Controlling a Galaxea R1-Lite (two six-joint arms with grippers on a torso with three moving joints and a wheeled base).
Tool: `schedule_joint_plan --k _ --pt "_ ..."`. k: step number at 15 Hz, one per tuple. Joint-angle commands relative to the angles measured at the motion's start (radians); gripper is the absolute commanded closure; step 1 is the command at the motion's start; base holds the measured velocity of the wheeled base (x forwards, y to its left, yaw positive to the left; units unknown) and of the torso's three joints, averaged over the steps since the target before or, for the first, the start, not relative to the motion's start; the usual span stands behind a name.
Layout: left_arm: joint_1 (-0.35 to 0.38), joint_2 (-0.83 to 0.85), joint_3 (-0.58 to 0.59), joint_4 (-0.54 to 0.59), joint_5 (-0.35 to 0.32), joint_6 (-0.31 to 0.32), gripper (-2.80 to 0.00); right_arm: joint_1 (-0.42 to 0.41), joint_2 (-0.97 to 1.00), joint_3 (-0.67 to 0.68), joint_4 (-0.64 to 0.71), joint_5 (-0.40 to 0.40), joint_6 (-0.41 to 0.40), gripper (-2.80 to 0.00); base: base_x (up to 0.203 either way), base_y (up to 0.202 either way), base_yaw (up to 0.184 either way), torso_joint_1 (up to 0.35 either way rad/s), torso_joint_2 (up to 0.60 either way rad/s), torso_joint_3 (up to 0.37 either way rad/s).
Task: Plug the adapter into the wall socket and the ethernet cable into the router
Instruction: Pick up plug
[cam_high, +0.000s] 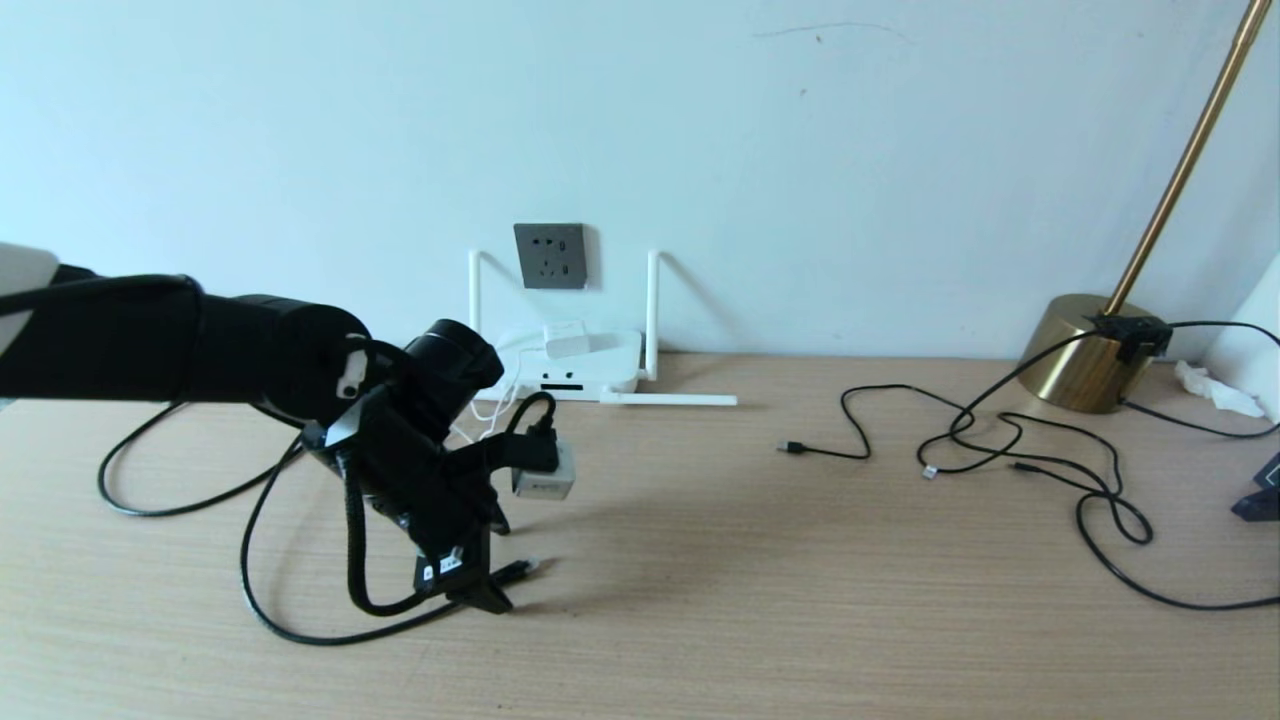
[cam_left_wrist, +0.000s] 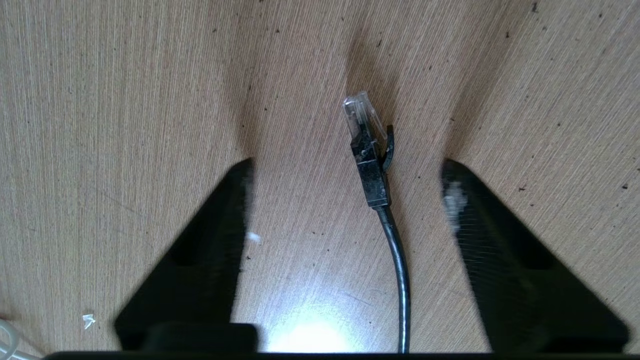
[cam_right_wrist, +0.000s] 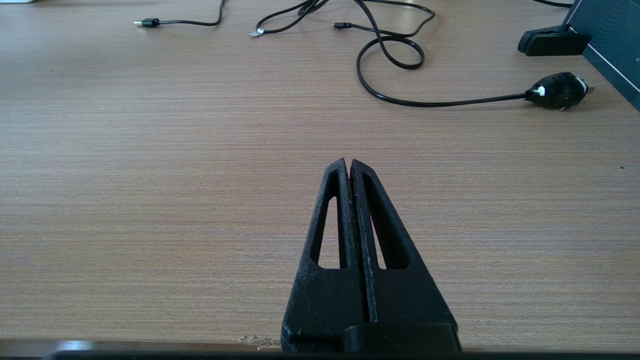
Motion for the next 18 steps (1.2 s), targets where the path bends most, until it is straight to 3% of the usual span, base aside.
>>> schedule_joint_plan --k 1,13,14,18 --pt "0.0 -0.002 0.0 0.004 -0.001 0.005 0.0 0.0 0.0 0.0 0.0 -0.001 0.0 0.0 0.0 0.0 0.0 0.0 0.0 0.0" --pt "0.0 -0.053 0.017 0.05 -0.006 0.006 0.0 0.0 0.0 0.0 0.0 -0.001 0.0 0.0 0.0 0.0 0.0 0.0 0.0 0.0" --pt "0.0 -0.061 0.019 0.061 -0.009 0.006 -2.8 0.0 0.0 0.0 0.0 -0.001 0.0 0.0 0.0 0.0 0.0 0.0 0.0 0.0" --pt "0.0 -0.117 0.058 0.051 -0.013 -0.006 -2.8 0.0 -0.002 0.0 0.0 -0.001 0.0 0.0 0.0 0.0 0.0 0.0 0.0 0.0"
